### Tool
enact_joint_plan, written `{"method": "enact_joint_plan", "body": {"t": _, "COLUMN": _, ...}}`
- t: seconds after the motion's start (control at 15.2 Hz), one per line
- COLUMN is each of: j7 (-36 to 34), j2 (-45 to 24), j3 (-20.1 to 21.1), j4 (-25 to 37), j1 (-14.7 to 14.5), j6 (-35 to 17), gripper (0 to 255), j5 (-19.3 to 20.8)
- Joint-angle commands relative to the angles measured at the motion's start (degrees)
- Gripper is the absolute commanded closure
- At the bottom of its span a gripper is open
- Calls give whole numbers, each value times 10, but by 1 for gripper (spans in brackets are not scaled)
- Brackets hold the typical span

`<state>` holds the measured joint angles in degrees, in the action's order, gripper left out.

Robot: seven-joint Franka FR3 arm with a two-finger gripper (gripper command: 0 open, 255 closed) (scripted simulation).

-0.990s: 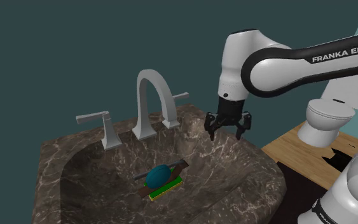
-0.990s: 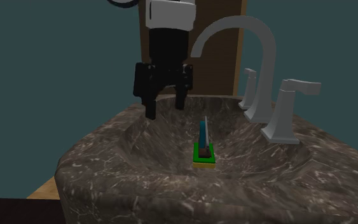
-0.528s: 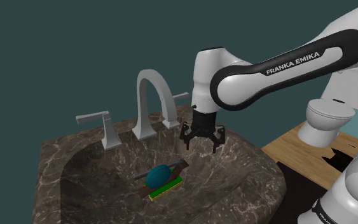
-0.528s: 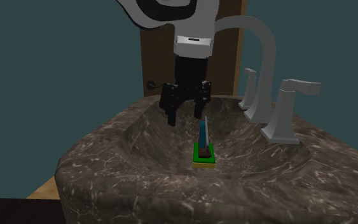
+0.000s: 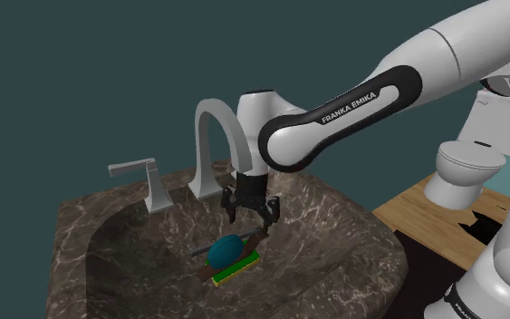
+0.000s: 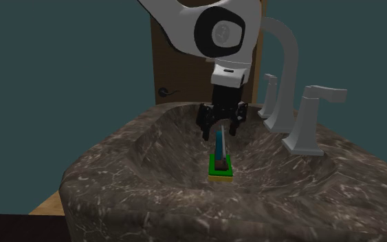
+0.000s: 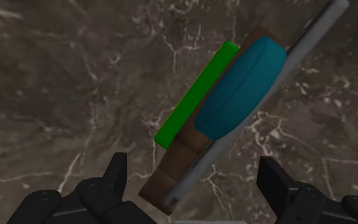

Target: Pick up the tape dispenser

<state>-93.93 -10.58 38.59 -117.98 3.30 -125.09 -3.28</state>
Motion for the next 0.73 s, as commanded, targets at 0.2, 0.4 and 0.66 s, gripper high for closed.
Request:
{"method": "enact_joint_plan", "body": {"t": 0.2, "j7": -46, "j2": -54, "j3": -11, "j4": 25, "j1": -18, "j6": -25, "gripper": 0, "j5": 28}}
{"method": "enact_joint_plan", "body": {"t": 0.4, "j7": -50, "j2": -69, "j3": -16, "j4": 17, "j1": -22, "j6": -45, "gripper": 0, "j5": 38}}
{"method": "enact_joint_plan", "body": {"t": 0.66, "j7": -54, "j2": -80, "j3": -19, "j4": 13, "j1": -25, "j6": -59, "gripper": 255, "j5": 45}}
